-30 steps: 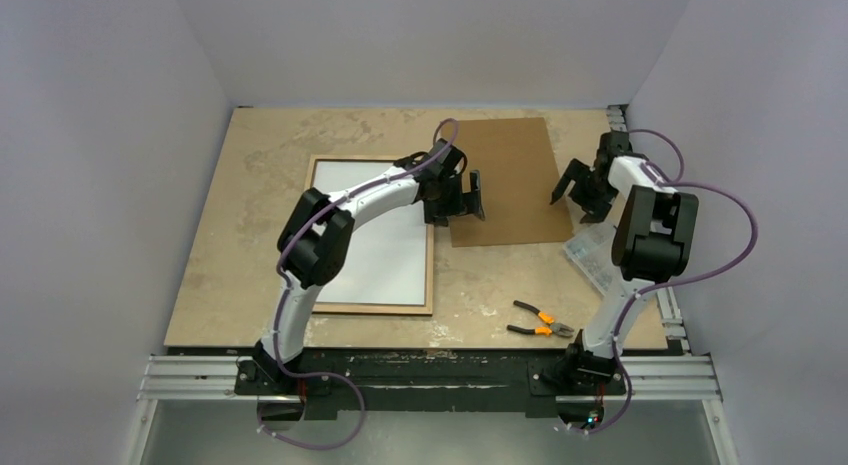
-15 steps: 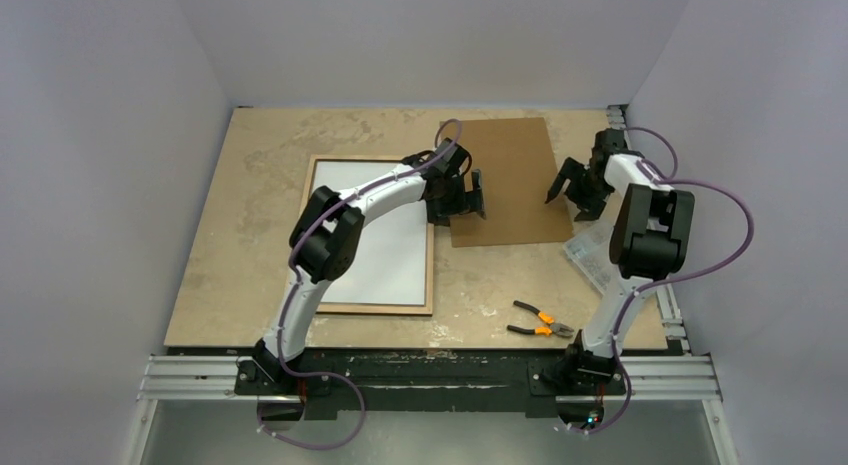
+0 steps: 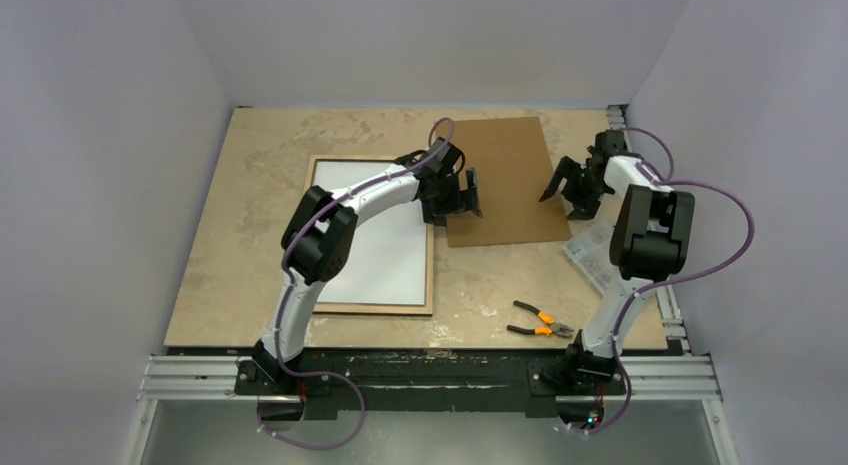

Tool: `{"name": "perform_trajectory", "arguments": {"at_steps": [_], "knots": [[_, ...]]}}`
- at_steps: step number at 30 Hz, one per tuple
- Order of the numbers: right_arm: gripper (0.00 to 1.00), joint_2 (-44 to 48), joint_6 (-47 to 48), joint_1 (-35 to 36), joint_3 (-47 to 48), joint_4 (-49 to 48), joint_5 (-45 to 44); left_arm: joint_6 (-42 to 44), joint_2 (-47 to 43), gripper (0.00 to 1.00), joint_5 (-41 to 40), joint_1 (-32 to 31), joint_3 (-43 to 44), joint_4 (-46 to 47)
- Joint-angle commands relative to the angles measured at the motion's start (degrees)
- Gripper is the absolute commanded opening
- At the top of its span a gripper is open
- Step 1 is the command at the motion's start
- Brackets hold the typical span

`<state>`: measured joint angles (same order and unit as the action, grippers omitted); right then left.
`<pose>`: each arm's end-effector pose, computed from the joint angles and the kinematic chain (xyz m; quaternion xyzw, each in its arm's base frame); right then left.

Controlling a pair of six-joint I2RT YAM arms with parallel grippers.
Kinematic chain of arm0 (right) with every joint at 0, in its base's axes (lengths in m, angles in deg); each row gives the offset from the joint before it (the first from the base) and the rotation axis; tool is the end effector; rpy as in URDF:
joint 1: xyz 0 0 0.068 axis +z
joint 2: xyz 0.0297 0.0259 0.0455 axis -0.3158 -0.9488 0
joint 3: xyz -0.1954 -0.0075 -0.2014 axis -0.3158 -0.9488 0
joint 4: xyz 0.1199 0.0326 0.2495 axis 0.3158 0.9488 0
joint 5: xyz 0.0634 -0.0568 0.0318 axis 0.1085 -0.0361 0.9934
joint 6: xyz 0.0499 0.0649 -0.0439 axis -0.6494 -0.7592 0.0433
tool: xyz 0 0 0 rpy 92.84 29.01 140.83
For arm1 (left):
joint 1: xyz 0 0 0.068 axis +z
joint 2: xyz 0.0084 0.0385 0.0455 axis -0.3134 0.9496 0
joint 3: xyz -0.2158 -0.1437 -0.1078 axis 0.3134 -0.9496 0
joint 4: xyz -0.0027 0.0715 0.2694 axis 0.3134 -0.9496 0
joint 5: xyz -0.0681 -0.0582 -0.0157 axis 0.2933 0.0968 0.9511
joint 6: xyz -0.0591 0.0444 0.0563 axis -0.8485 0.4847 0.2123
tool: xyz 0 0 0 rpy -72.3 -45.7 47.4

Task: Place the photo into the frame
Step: Move the photo frame item to the center of the board.

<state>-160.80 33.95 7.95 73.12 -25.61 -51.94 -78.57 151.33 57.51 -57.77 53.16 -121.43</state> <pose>0.4332 -0.0568 0.1268 0.2388 0.9439 0.1512 0.1706 0.4027 -0.3528 0.1383 -0.0520 0.9548 -0.2594 0.1353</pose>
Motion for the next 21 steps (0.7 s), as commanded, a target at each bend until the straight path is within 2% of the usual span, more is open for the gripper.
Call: {"name": "perform_trajectory", "arguments": {"at_steps": [1, 4, 10, 14, 21], "knots": [[0.83, 1.3, -0.4, 1.9, 0.4, 2.6, -3.7, -1.5, -5.5, 0.96, 3.2, 0.4, -0.4, 5.3], [0.83, 1.5, 0.2, 2.7, 0.7, 3.1, -5.8, -2.0, -5.5, 0.96, 3.7, 0.8, -1.8, 6.3], [0.83, 1.4, 0.3, 2.8, -0.1, 2.4, 0.7, -2.0, -6.8, 0.95, 4.9, 1.0, -2.6, 8.1], [0.83, 2.1, 0.3, 2.8, -0.4, 2.2, -0.7, 0.5, -6.6, 0.95, -0.6, 1.0, 0.7, 0.9], [0.83, 2.0, 0.8, 2.8, -1.3, 2.5, -5.0, 3.8, -1.2, 0.95, -7.9, 0.8, 7.4, -10.9]]}}
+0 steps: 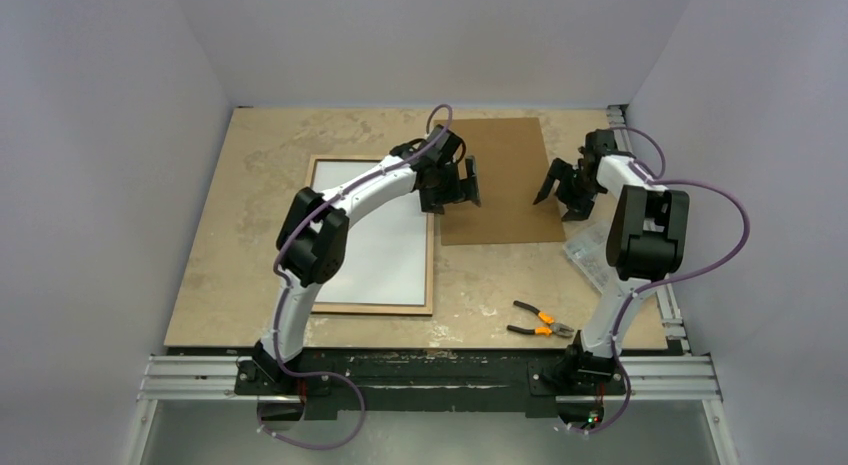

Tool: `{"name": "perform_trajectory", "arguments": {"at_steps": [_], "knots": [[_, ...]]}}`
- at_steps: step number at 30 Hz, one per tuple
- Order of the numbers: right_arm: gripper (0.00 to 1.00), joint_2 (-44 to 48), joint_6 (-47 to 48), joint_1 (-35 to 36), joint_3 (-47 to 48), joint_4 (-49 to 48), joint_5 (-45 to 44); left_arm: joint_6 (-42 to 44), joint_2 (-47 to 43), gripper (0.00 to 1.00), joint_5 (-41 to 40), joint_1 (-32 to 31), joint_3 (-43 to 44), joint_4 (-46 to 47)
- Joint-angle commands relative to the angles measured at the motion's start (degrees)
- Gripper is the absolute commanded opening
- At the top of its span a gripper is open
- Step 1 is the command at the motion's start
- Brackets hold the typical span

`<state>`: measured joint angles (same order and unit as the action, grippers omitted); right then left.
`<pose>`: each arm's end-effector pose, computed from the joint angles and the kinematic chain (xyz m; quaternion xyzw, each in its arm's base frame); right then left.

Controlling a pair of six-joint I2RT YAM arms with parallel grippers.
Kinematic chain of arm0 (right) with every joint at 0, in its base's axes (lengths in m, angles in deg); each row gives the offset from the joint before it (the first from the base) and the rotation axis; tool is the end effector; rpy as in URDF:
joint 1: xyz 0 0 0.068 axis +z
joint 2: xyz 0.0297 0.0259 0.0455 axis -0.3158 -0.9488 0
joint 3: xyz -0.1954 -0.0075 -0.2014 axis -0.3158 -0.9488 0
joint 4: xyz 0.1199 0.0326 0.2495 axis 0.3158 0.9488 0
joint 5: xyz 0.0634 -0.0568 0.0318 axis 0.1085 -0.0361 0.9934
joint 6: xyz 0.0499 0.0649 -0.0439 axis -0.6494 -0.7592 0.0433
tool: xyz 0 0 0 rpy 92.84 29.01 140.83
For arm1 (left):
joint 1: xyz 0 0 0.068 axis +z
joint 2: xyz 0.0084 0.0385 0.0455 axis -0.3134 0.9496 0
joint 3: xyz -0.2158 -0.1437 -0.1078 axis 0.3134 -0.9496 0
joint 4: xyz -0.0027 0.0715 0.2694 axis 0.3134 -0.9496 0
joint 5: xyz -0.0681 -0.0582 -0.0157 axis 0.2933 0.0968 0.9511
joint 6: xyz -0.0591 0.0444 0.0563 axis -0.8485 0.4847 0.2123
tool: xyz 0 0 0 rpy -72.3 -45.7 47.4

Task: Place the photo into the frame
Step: Move the photo frame item to the center of the board.

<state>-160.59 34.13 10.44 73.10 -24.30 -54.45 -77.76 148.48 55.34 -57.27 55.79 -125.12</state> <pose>0.4317 -0.0410 0.1261 0.2228 0.9523 0.1326 0.1608 0.4061 -0.3455 0.1741 -0.0533 0.9518 -0.2550 0.1621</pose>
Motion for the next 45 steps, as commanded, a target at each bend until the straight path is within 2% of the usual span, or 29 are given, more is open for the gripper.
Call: {"name": "perform_trajectory", "arguments": {"at_steps": [1, 8, 15, 23, 32, 39, 45], "knots": [[0.83, 1.7, 0.8, 0.3, -1.4, 1.2, -2.7, 3.3, 2.1, 0.95, -6.4, 0.3, 4.9, -7.8], [0.83, 2.0, 0.8, 0.3, -1.8, 1.3, -3.5, 4.8, 6.4, 0.96, -5.4, 0.4, 5.2, -8.3], [0.83, 2.4, 0.7, 0.3, -1.8, 1.6, -5.6, 3.2, 6.4, 0.95, -11.7, 0.5, 5.7, -12.9], [0.82, 0.7, 0.6, 0.5, -3.0, 0.7, -1.4, -0.5, 8.5, 0.95, -1.1, 0.6, 4.4, -4.7], [0.82, 0.5, 0.4, 0.9, -6.0, -1.5, 10.5, -8.2, 4.0, 0.93, 8.8, 2.7, -6.3, 12.1], [0.81, 3.2, -0.6, 0.9, -6.6, -2.2, 18.1, -7.1, -1.3, 0.93, 11.1, 3.2, -6.9, 14.4], [0.81, 7.7, -0.5, 0.9, -6.2, -0.3, 20.2, -5.9, -5.5, 0.92, 12.2, 3.3, -6.2, 13.2]]}}
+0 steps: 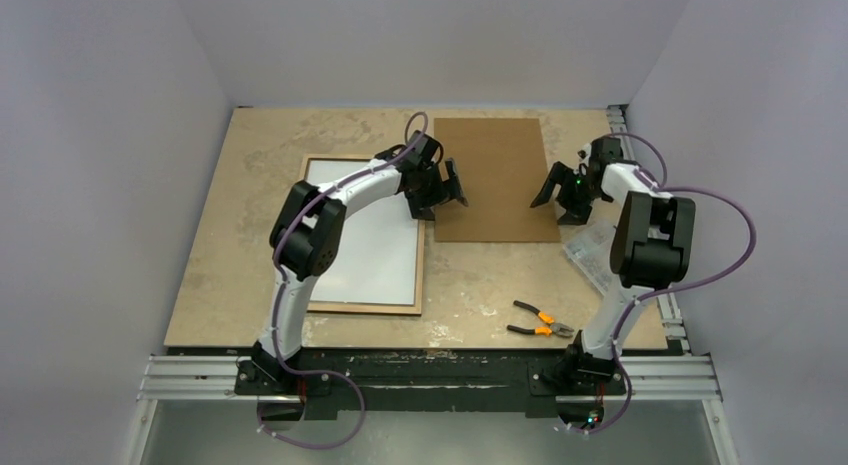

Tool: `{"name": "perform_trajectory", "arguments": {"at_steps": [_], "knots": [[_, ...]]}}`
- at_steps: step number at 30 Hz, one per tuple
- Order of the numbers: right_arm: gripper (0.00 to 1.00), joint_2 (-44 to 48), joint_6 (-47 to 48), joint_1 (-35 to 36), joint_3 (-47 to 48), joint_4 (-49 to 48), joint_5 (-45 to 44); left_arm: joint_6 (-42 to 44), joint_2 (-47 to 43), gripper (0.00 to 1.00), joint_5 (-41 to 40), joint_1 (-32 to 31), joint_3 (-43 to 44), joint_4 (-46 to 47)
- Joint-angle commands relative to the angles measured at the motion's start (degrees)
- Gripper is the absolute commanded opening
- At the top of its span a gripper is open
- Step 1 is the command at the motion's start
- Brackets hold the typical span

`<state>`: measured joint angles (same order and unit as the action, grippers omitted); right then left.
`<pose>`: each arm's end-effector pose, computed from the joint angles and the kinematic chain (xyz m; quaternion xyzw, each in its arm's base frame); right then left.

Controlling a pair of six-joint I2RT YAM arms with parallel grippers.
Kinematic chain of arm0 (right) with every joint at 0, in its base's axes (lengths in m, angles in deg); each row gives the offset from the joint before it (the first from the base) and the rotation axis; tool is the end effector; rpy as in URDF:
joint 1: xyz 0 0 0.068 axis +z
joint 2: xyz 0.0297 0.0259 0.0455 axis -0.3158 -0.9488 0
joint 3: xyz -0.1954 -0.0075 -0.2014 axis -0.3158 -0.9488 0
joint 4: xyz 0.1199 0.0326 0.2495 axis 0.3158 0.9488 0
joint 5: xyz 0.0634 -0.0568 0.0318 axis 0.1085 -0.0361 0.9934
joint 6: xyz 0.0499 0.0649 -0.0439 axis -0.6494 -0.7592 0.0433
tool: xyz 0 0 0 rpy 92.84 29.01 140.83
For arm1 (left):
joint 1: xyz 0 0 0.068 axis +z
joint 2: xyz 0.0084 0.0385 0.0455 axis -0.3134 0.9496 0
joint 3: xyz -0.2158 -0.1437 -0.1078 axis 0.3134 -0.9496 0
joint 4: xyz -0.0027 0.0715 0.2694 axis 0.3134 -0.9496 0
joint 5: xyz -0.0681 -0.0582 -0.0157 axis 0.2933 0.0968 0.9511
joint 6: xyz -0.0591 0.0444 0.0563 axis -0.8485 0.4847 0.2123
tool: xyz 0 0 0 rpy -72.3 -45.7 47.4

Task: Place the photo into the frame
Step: Move the photo frame item to the center of the board.

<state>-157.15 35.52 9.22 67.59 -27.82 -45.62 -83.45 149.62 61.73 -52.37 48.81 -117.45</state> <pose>0.4164 -0.0355 0.1279 0.2027 0.9430 0.2040 0.1673 0.4249 -0.3143 0.1343 -0.1246 0.9411 -0.2906 0.1195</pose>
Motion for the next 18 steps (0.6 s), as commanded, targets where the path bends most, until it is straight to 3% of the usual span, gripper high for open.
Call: {"name": "perform_trajectory", "arguments": {"at_steps": [1, 11, 18], "knots": [[0.81, 4.9, -1.9, 2.1, -0.8, 3.3, 11.9, 0.2, -7.1, 0.92, 5.8, -1.6, 1.1, 4.9], [0.80, 10.5, -2.7, 5.4, -5.6, 2.8, 14.8, 3.9, -15.2, 0.92, 3.2, -1.6, -0.3, -3.2], [0.80, 14.3, -4.7, 11.7, -10.9, 0.4, 14.2, 5.0, -24.3, 0.92, -2.8, -1.6, -12.5, -7.8]]}}
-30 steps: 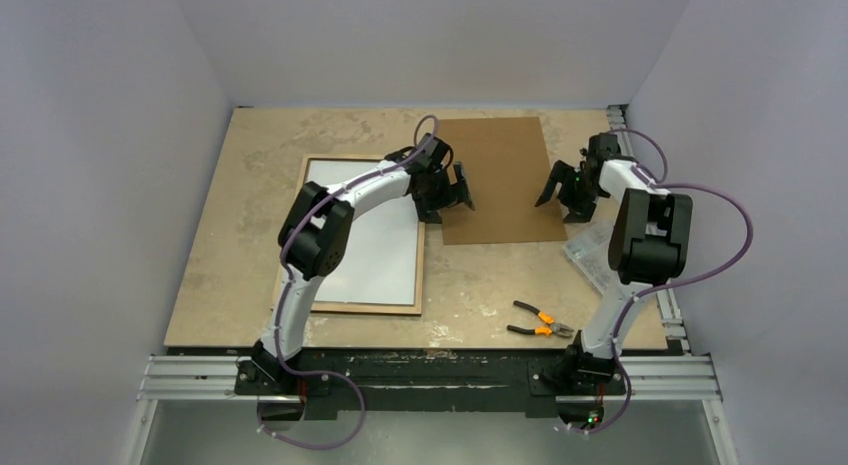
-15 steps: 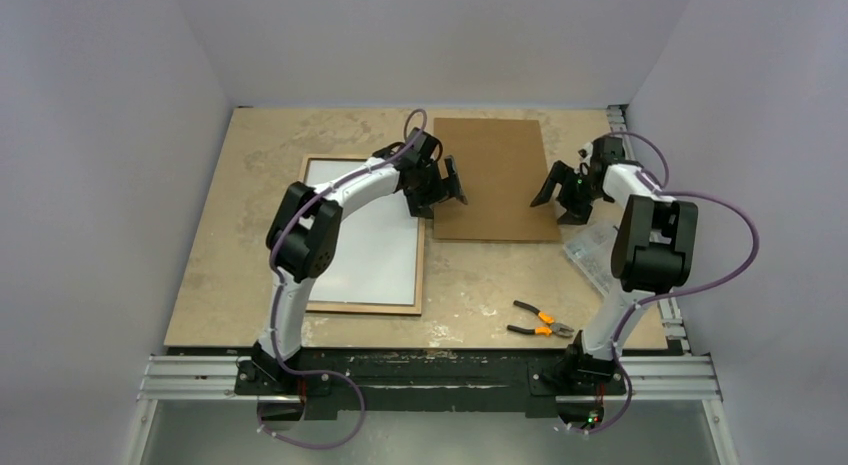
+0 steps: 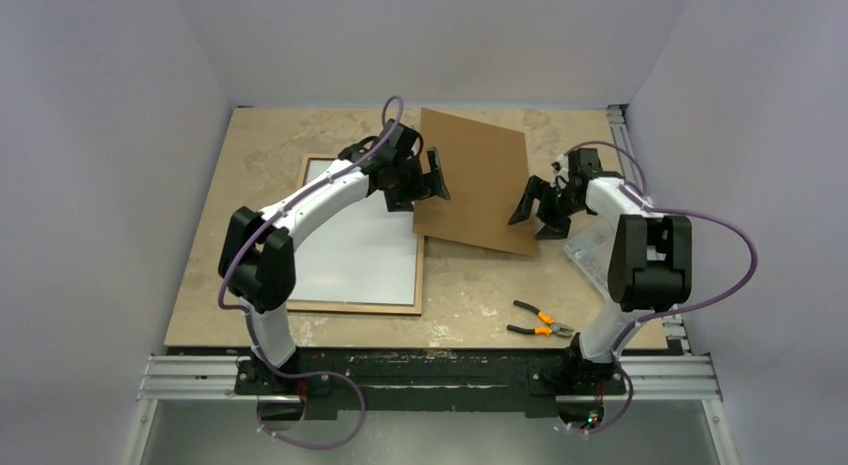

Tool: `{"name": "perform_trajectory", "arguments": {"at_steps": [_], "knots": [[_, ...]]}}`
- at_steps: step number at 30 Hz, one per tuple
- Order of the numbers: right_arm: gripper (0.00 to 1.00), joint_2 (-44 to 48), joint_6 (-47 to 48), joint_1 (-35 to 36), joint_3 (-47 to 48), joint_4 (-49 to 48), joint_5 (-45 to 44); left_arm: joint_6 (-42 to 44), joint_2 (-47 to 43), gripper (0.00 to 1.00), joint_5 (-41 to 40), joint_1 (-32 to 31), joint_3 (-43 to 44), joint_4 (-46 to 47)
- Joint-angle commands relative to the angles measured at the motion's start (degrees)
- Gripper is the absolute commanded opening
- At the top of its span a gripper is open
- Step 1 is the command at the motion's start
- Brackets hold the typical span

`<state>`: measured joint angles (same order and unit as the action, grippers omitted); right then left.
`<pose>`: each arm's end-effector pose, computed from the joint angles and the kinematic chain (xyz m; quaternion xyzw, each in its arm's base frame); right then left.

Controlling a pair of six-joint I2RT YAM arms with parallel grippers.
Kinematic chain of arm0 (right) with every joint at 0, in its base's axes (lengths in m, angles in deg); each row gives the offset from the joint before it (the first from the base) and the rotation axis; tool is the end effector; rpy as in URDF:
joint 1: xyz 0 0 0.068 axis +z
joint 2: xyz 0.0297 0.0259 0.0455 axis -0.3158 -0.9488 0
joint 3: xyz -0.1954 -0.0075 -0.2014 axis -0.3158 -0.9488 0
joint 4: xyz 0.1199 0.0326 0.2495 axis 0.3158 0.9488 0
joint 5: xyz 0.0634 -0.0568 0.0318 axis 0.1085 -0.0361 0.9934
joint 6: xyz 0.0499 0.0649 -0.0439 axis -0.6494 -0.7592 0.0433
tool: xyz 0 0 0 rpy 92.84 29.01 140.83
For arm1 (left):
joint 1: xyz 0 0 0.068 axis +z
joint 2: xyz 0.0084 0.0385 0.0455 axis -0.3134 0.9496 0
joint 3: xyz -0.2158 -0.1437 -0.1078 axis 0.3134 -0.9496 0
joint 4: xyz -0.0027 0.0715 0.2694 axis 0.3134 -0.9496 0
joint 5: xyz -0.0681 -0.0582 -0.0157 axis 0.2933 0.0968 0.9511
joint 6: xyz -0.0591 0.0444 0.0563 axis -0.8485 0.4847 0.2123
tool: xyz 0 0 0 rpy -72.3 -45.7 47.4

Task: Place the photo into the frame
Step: Move the photo frame item to the center of the board.

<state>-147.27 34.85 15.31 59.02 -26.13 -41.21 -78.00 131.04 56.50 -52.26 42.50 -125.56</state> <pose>0.3731 0.0172 0.1475 0.1502 0.9456 0.2495 0.1449 0.3805 -0.2742 0.2365 -0.0899 0.9383 -0.2747 0.1897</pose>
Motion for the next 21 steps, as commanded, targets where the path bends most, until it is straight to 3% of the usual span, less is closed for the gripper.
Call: {"name": "perform_trajectory", "arguments": {"at_steps": [1, 8, 13, 17, 21], "knots": [[0.80, 5.3, -4.1, 6.4, -3.5, -1.5, 9.7, -0.2, -6.9, 0.92, 1.6, -1.7, -8.1, -0.1], [0.81, 9.2, -2.5, 8.9, -8.7, -0.3, 3.3, 2.4, -11.2, 0.93, -12.2, -1.8, -16.4, -9.0], [0.86, 9.2, -2.8, 8.8, -8.1, -0.8, -3.2, 4.3, -10.2, 0.93, -20.3, -1.8, -14.9, -15.3], [0.86, 6.6, -2.8, 7.8, -5.7, -1.5, -4.9, 5.9, -10.1, 0.91, -20.4, -1.7, -13.1, -15.0], [0.84, 2.9, -2.7, 5.2, -3.6, -3.2, -1.0, 6.9, -9.2, 0.82, -17.6, -0.9, -11.2, -14.0]]}}
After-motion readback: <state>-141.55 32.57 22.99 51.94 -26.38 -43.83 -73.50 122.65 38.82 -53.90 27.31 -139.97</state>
